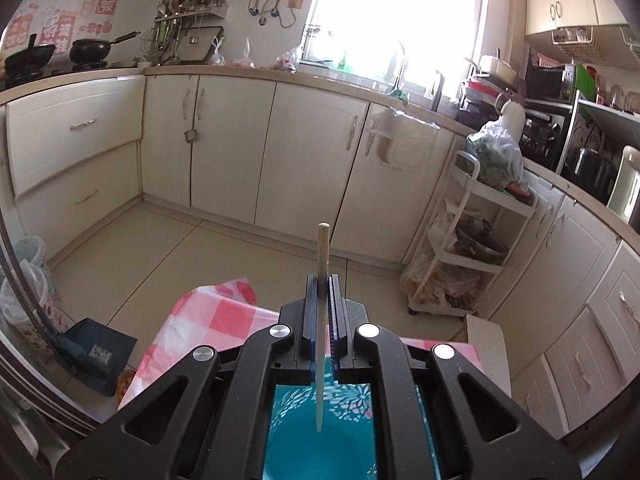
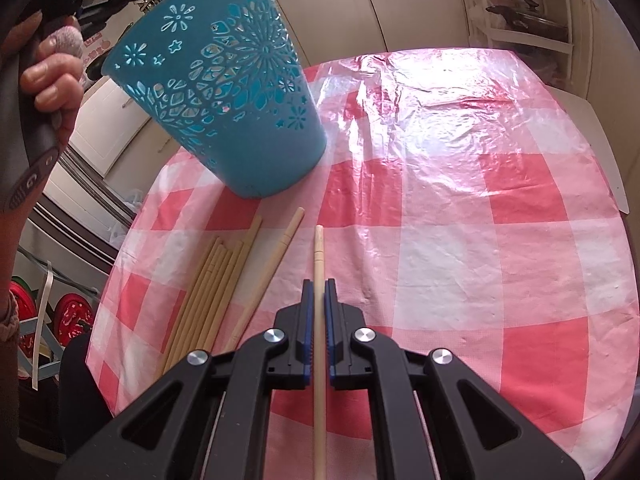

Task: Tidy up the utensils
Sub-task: 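Lift the chopstick with the left tool and drop it into the blue basket, then lift the chopstick with the right tool and release it into the basket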

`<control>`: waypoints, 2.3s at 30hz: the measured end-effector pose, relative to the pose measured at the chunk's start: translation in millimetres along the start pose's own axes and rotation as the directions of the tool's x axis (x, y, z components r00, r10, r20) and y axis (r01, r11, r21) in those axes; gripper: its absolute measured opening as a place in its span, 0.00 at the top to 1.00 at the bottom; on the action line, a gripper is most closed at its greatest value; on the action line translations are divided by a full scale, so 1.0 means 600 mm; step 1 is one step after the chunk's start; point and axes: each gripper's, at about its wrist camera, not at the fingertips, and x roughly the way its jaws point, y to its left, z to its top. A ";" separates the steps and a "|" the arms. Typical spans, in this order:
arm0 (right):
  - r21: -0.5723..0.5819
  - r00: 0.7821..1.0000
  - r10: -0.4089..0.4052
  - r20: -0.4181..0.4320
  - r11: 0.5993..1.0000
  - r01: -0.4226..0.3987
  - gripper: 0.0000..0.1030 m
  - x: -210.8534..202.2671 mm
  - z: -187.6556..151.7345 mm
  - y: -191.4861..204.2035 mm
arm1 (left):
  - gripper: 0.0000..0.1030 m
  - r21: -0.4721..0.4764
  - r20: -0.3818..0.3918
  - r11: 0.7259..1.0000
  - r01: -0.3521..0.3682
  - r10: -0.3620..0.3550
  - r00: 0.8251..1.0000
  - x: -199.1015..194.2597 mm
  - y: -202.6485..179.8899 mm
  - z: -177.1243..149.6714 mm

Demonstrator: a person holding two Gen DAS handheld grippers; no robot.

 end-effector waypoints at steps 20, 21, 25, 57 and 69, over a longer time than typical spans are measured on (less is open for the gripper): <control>-0.159 0.995 -0.103 0.006 0.982 0.103 0.94 -0.004 -0.007 0.049 | 0.18 0.240 -0.034 0.950 -0.199 0.213 0.976 -0.207 0.089 -0.109; -0.127 0.997 -0.074 0.026 0.989 0.076 0.94 -0.021 -0.001 0.043 | 0.17 0.238 -0.047 0.952 -0.194 0.211 0.976 -0.217 0.097 -0.118; -0.033 0.988 0.074 0.136 0.997 -0.070 0.94 -0.108 0.026 0.034 | 0.16 0.209 -0.115 0.961 -0.180 0.207 0.971 -0.235 0.140 -0.154; -0.081 0.841 0.044 0.540 0.997 0.000 0.94 -0.086 0.260 0.155 | 0.13 0.096 -0.222 0.981 -0.170 0.188 0.957 -0.257 0.206 -0.192; -0.078 0.893 0.001 0.451 0.996 0.038 0.72 -0.164 0.090 0.115 | 0.11 0.104 -0.226 0.981 -0.162 0.182 0.957 -0.284 0.195 -0.209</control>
